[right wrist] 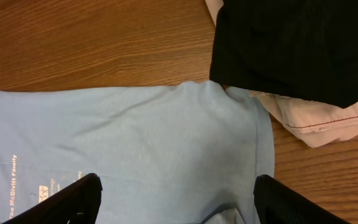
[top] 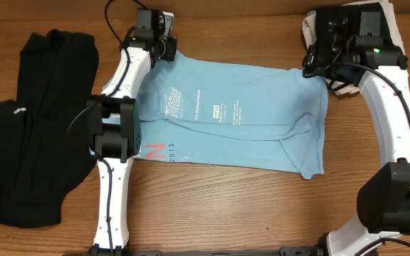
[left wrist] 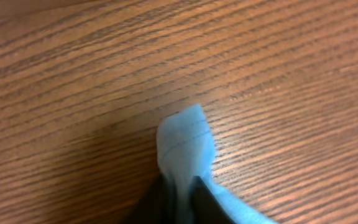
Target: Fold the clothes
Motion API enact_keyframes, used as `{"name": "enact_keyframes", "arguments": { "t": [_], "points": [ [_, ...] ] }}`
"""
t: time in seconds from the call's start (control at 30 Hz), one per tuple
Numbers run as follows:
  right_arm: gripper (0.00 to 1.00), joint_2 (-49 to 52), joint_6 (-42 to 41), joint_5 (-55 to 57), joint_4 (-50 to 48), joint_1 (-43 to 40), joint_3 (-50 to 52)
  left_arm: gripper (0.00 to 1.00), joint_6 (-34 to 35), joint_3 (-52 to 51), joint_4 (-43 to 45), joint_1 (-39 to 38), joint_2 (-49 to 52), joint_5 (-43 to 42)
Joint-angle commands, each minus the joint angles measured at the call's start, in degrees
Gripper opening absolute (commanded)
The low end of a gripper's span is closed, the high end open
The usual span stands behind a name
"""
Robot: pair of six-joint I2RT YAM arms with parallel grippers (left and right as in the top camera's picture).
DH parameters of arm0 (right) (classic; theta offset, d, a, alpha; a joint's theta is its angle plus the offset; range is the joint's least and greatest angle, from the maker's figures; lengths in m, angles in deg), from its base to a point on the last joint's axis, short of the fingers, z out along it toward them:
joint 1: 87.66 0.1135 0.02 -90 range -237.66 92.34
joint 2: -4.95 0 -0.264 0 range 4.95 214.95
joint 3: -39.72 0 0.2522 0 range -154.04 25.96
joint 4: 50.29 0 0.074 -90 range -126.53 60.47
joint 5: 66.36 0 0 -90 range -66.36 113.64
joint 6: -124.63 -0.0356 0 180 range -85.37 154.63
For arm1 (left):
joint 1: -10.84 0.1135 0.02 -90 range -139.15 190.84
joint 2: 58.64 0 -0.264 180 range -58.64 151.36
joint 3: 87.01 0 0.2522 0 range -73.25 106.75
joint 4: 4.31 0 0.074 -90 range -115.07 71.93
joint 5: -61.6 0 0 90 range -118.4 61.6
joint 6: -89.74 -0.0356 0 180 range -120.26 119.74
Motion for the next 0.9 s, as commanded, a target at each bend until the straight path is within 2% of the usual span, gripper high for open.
{"name": "enact_keyframes", "arguments": {
  "t": [0.0, 0.17, 0.37, 0.5, 0.87],
  "points": [
    [0.81, -0.2, 0.4, 0.5, -0.6, -0.3, -0.7, 0.04, -0.3, 0.7, 0.4, -0.4, 0.2, 0.5],
    [0.79, 0.2, 1.9, 0.7, -2.5, -0.3, -0.6, 0.04, 0.8, 3.7, -1.7, -0.4, -0.5, 0.6],
    [0.76, 4.4, 2.8, 1.0, -6.5, -0.3, -0.6, 0.04, 1.3, 13.1, -14.4, -0.4, -2.7, 1.1],
    [0.76, 10.5, 4.0, 0.9, -10.3, -0.3, -0.6, 0.04, 2.7, 18.6, -24.4, -0.4, -4.0, 8.2],
    [0.72, 21.5, 4.5, 3.0, -22.6, -0.3, -0.7, 0.04, 2.7, 19.5, -33.6, -0.3, -4.3, 10.8]
  ]
}}
